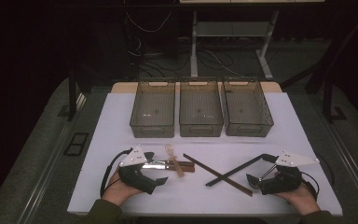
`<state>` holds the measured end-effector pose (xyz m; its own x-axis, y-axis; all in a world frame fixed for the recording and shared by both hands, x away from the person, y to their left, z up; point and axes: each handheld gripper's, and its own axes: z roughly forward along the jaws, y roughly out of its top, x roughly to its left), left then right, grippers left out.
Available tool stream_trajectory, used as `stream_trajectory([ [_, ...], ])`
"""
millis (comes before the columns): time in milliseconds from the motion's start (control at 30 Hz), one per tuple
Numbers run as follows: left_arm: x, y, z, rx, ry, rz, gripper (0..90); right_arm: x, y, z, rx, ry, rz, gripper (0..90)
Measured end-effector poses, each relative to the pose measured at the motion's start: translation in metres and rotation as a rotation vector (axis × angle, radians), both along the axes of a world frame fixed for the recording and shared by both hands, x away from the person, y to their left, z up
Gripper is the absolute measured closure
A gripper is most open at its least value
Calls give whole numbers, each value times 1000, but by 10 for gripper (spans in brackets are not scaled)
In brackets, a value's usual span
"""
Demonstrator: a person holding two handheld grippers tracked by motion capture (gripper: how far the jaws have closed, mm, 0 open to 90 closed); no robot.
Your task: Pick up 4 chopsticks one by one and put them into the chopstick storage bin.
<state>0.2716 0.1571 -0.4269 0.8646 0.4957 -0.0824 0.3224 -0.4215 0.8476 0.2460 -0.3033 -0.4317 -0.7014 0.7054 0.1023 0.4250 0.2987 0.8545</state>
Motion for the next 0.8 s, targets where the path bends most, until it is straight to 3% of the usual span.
stream_trajectory([
  [367,0,-1,0,7,4,7,0,1,0,1,-7,36,35,9],
  [400,0,-1,0,5,4,8,0,2,1,2,-10,52,35,52],
  [500,0,0,0,2,5,8,0,2,3,3,-15,50,40,55],
  [533,0,0,-1,2,4,7,0,2,4,4,-17,59,46,73],
  [567,0,0,-1,7,5,3,0,1,7,7,-16,54,62,157],
  [667,0,0,-1,4,9,3,0,0,11,8,-22,60,71,205],
  [800,0,0,-1,3,7,4,0,0,17,10,-33,75,107,339],
])
